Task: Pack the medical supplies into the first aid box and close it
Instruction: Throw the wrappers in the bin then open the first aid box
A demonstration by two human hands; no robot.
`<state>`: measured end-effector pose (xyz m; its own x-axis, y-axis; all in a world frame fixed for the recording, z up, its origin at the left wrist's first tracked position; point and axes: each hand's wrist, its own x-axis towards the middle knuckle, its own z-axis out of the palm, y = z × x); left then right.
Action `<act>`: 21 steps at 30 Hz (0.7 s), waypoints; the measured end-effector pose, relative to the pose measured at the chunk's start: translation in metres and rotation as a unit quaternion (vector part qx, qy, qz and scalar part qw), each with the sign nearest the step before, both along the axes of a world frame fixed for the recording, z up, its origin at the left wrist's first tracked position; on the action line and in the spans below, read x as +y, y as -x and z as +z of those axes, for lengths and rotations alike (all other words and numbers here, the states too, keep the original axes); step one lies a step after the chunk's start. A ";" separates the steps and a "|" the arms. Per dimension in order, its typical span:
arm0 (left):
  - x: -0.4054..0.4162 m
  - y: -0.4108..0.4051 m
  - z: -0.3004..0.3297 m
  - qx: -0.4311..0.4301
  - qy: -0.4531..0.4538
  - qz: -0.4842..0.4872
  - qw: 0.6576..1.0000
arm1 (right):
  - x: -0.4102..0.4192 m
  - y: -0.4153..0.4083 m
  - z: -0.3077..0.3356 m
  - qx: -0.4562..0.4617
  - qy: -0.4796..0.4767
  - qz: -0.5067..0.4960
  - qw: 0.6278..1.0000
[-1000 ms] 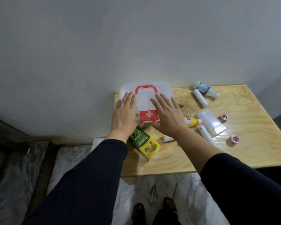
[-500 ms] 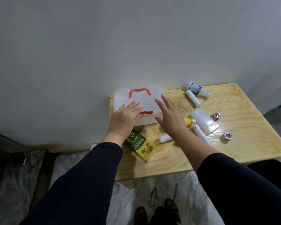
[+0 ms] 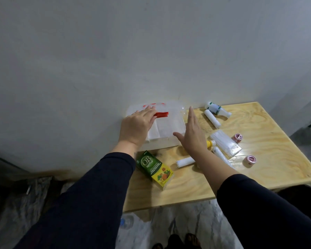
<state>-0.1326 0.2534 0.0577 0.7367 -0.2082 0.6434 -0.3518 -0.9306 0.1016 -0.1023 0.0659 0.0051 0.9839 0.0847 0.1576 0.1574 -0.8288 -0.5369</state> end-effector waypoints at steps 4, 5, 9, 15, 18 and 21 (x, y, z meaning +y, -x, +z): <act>0.004 -0.020 0.027 -0.025 0.001 -0.004 1.000 | -0.002 -0.002 -0.005 0.062 0.056 0.034 0.996; 0.004 -0.026 0.030 -0.024 0.004 0.000 1.000 | -0.001 -0.002 -0.007 0.068 0.066 0.054 0.994; 0.003 -0.050 0.030 -0.021 0.024 0.020 0.999 | 0.003 -0.007 -0.018 0.084 0.097 0.091 0.988; 0.005 -0.086 0.019 0.055 0.003 0.056 0.997 | 0.002 -0.016 -0.030 0.067 0.136 0.119 0.981; 0.010 -0.098 0.016 0.110 -0.024 0.074 0.991 | 0.000 -0.015 -0.032 0.055 0.157 0.129 0.977; 0.014 -0.105 0.012 0.141 -0.054 0.097 0.984 | -0.003 -0.016 -0.030 0.057 0.166 0.132 0.976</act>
<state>-0.0275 0.2671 0.0695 0.9155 -0.1007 0.3895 -0.1374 -0.9882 0.0673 -0.0863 0.0626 -0.0251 0.9303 0.3655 -0.0314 0.3439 -0.8986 -0.2724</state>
